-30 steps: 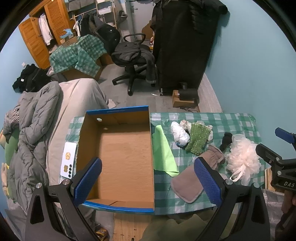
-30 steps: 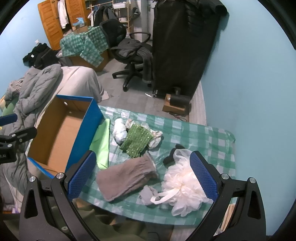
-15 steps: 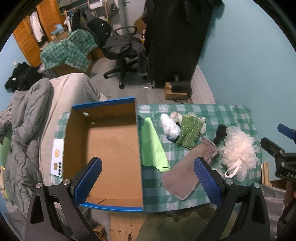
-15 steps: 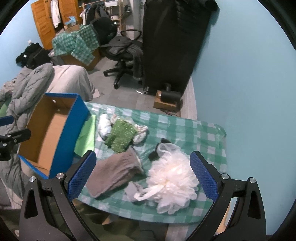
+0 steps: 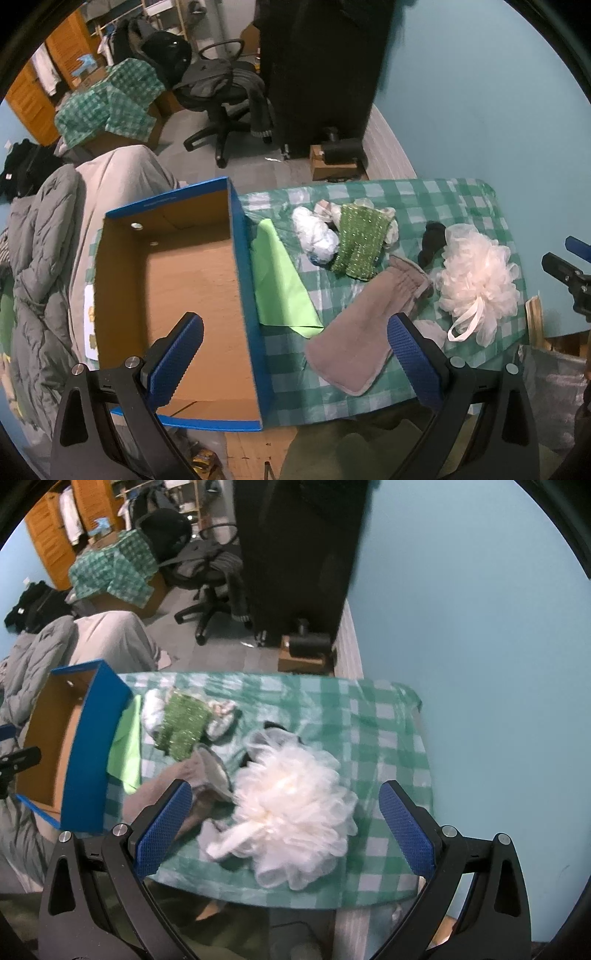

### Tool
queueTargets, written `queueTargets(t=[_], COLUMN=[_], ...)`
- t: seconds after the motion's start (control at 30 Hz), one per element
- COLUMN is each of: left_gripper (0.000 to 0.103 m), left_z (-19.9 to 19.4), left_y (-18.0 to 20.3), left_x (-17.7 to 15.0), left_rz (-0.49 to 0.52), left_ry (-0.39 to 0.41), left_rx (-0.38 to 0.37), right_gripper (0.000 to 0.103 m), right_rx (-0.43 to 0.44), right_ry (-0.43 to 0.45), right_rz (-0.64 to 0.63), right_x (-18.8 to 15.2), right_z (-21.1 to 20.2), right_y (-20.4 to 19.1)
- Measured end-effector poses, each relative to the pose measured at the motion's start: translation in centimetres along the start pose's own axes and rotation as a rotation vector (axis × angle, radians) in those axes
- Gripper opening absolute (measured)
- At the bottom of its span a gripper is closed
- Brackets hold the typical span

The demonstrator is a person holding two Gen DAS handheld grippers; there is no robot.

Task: Organize soft objects
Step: 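Move the right gripper onto the white mesh pouf and close it, then grasp the grey fleece mitt with the left gripper while the right lifts the pouf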

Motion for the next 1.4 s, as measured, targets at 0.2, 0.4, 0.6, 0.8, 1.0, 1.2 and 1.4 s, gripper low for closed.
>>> queueTargets(t=[0.2,0.4,0.6,0.8,1.0,1.2,1.4], left_gripper=[0.101,0.101,0.101,0.101,0.101,0.101,0.101], left_z=[2.2,4.3,7.0,9.3,11.5,13.4,15.1], left_y=[1.8,3.5,4.7,5.1,5.6,6.4,7.8], left_x=[-0.3,-0.3,-0.5,-1.0,-1.5,-2.1,-2.7], left_rz=[0.055,0.094,0.109,0.102,0.109,0.135,0.175], left_ry=[-0.031,-0.053,-0.097,-0.125,-0.14,-0.159,-0.19], left_rx=[-0.002,-0.033,-0.06,-0.084,-0.082,-0.089,-0.125], right_gripper=[0.1,0.1,0.1,0.1,0.1,0.1,0.1], right_rx=[0.021,0.054,0.059,0.067,0.076,0.102,0.124], right_ry=[-0.049,-0.089,-0.124,-0.169,-0.207,-0.261,-0.309], right_rz=[0.011,-0.006,-0.042,-0.075,-0.078,-0.078,-0.087], right_x=[-1.0,-1.6,-2.1,-2.8,-3.6,-4.8,-6.2], right_z=[2.1,4.5,7.0,9.9,11.9,14.2,16.3], right_y=[1.5,1.3,0.4,0.0,0.0,-0.6,-1.2])
Point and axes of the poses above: each gripper's, at about its wrist camera, not at the fingertips, and z roughly the way its jaws point, y to its right, x to its top, the point moved 5 cm from there along z, roughly the way its jaws point, and after that the axes turned 7 degrees about -x, right-handed, at the moved point
